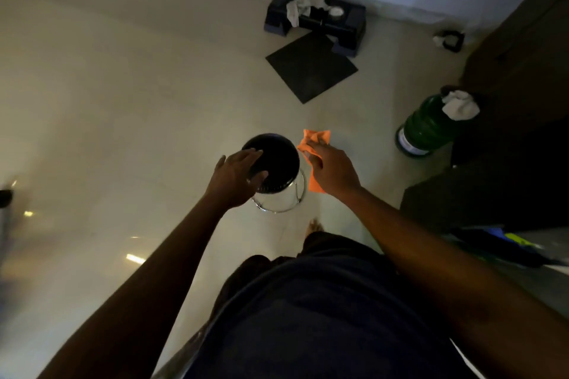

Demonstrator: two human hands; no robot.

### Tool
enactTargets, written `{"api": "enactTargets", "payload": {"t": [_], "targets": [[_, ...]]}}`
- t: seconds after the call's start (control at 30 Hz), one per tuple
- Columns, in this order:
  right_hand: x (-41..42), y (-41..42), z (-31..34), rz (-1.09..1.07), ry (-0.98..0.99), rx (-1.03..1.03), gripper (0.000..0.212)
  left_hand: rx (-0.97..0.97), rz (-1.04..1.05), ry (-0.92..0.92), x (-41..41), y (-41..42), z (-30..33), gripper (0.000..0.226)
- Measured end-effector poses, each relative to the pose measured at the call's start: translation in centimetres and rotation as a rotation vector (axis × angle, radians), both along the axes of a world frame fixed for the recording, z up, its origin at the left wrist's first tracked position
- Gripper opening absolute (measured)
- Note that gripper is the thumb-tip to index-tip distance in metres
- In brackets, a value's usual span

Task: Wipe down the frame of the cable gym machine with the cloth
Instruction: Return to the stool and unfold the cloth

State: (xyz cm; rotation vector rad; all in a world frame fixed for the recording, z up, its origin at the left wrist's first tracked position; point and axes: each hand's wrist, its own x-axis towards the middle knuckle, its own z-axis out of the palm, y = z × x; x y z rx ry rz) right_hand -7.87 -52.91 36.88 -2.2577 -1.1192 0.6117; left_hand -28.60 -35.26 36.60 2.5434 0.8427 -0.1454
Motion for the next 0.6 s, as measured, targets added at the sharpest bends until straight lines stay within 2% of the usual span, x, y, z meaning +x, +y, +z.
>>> {"api": "enactTargets", "payload": {"t": [0.13, 0.27, 0.43, 0.6], "targets": [[5.0, 5.4, 0.5, -0.070, 0.002, -0.065, 0.043, -0.004, -0.034, 0.020, 5.8, 6.2, 0.4, 0.076], [8.2, 9.2, 0.4, -0.203, 0.019, -0.055, 0.041, 0.004, -0.179, -0.016, 12.4, 12.2, -0.3, 0.070], [10.5, 12.8, -0.4, -0.486, -0.016, -0.040, 0.055, 0.006, -0.498, -0.032, 22.2, 19.6, -1.7, 0.065], [8.3, 16.1, -0.2, -0.945, -0.065, -0.060, 0.051, 0.029, -0.935, -0.037, 30.2, 25.6, -1.1, 0.064]]}}
